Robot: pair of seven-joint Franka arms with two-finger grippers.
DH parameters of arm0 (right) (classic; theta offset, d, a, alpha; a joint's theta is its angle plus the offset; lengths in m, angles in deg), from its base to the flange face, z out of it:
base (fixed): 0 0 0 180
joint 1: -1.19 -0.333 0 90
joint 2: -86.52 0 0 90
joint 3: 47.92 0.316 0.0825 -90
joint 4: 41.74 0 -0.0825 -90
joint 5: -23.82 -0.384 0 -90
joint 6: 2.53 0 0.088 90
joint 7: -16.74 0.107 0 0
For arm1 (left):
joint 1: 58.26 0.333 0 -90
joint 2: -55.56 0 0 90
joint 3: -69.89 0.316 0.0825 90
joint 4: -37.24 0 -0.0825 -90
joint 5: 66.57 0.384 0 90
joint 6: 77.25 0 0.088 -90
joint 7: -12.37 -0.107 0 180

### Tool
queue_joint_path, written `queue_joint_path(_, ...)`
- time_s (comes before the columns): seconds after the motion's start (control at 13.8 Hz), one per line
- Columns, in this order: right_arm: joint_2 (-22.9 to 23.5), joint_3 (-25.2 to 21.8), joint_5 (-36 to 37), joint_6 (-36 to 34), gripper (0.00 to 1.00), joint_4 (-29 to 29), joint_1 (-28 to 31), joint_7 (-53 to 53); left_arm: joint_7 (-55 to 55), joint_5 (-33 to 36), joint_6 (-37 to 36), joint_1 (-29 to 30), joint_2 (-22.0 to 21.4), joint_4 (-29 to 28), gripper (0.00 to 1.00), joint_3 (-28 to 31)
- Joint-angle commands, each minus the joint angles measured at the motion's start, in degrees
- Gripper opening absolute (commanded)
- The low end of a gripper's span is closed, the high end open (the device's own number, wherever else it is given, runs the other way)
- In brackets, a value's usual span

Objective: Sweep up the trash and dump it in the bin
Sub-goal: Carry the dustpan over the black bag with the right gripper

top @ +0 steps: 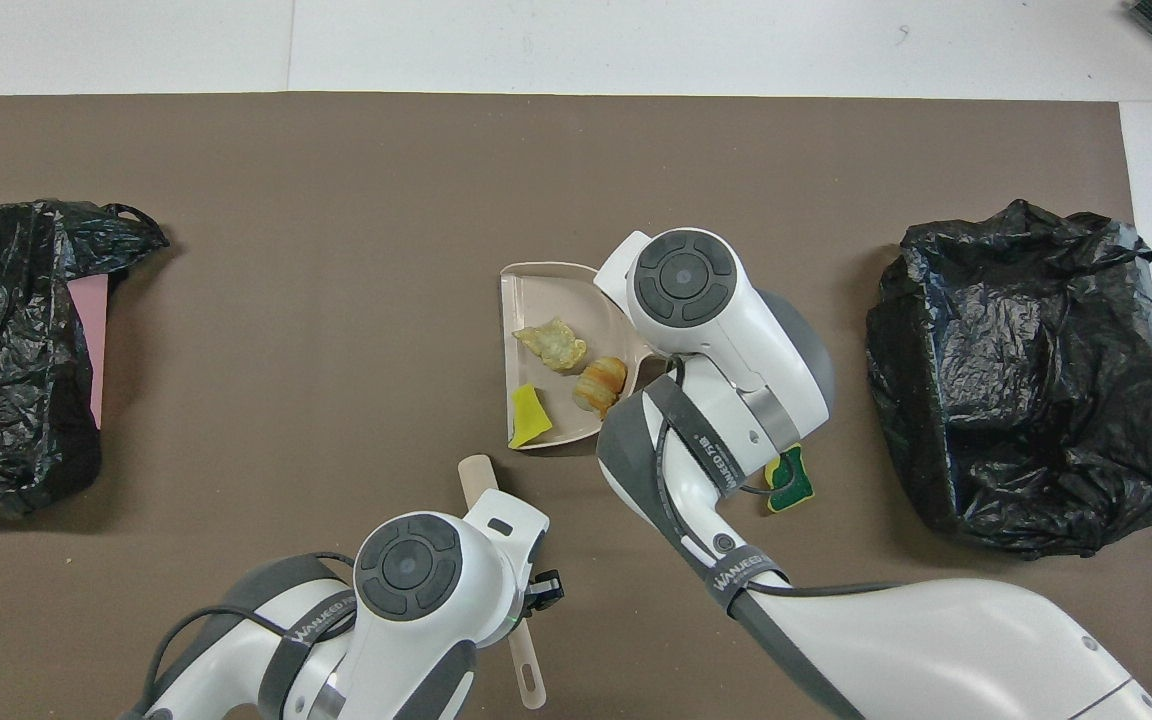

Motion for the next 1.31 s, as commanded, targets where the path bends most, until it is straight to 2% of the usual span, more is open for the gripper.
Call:
queue_joint_path(0.0, -1.26, 0.57, 0.91, 1.31, 0.00, 1.43, 1.74, -1.99, 2.35, 0.41, 0.35, -4.03, -4.02, -3.48, 0.00, 0.56)
queue_joint_path(0.15, -2.13, 0.57, 0.12, 1.31, 0.00, 1.43, 3.84, -4.43, 2.62, 1.64, 2.62, -5.44, -4.91, -5.32, 0.00, 0.56)
queue_joint_path(0.36, -4.50, 0.75, -0.76, 1.14, 0.00, 1.43, 8.32, -8.31, 2.88, 3.93, 12.46, -6.06, -4.12, -10.06, 0.00, 0.21)
queue_joint_path(0.44, -5.21, 0.75, -1.54, 0.96, 0.00, 1.43, 9.64, -10.23, 2.18, 3.93, 13.35, -6.06, -3.95, -10.25, 0.00, 0.21)
queue_joint_path(0.65, -8.54, 0.75, -3.75, -0.26, 0.00, 1.52, 14.65, -15.33, -0.28, 4.37, 12.23, -3.27, -1.41, -7.02, 1.00, 0.30)
queue_joint_path(1.02, -14.96, 0.75, -4.19, -4.31, 0.00, 1.52, 23.00, -20.08, -5.90, 4.72, 5.81, 6.32, 3.52, 3.35, 1.00, 0.39)
queue_joint_path(1.24, -18.13, 0.66, -6.12, -8.69, 0.00, 1.43, 28.88, -23.87, -8.71, 8.58, 5.54, 10.10, 3.70, 5.65, 1.00, 0.39)
